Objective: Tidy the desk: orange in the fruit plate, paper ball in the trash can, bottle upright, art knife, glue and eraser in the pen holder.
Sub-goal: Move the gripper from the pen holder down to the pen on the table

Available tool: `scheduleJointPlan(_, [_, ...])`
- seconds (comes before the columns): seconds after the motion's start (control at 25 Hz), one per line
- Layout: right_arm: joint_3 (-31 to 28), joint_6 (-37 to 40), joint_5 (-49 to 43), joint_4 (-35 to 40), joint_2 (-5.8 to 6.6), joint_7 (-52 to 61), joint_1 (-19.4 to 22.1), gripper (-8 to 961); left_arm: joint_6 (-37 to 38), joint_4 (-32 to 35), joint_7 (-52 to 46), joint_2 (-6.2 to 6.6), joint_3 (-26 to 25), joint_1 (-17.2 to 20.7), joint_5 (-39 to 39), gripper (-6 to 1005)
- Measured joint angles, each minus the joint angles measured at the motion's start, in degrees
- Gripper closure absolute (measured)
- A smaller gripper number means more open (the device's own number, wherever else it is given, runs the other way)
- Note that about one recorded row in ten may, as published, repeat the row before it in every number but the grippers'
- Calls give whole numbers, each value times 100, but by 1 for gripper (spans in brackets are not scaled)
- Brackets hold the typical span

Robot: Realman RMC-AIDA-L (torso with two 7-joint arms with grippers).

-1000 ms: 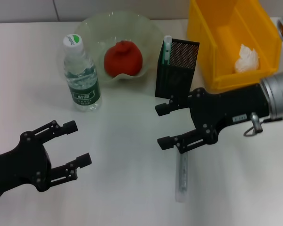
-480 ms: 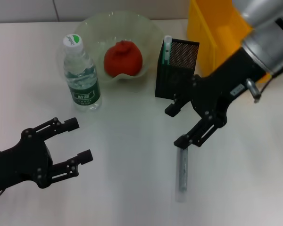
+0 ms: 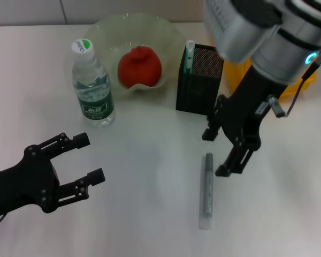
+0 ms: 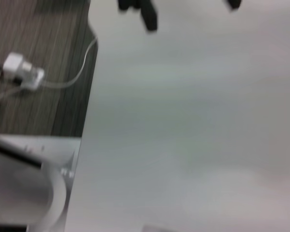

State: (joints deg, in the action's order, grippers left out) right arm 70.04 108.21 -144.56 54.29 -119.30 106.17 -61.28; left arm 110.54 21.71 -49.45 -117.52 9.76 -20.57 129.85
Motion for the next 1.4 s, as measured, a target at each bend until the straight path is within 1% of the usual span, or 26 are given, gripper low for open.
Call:
scheduleJointPlan(0.16, [274,-28,-7,-3,-23,38,-14,142,2,0,-11,2,7,0,18,198])
scheduleJointPlan(0.72, [468,-113,6,-7,-26,-173,-18,143,-21,0,-39,-21,33,-41,47,198])
scheduleJointPlan(0.92, [862,-139,103,35,-43,-374,-50,143,-45,0,-47,-29,82,-53,51,198])
scheduleJointPlan(0.96, [1063,-171,220,54,-47,-520,-82,143,-47,0,-47,-31,82,-53,51,198])
scheduleJointPlan(1.0, [1063,-171,220,54,-47,-520,-82,143,-50,0,-47,-32,82,-53,50,198])
scheduleJointPlan(1.2, [1454,-299,333,65,-56,-966,-188,143,-68,0,-80,-39,81,-52,50,198])
scheduleJointPlan(1.4, [1987,-423,484,105,-58,-1373,-284,143,-97,13,-134,-43,62,-52,23,198])
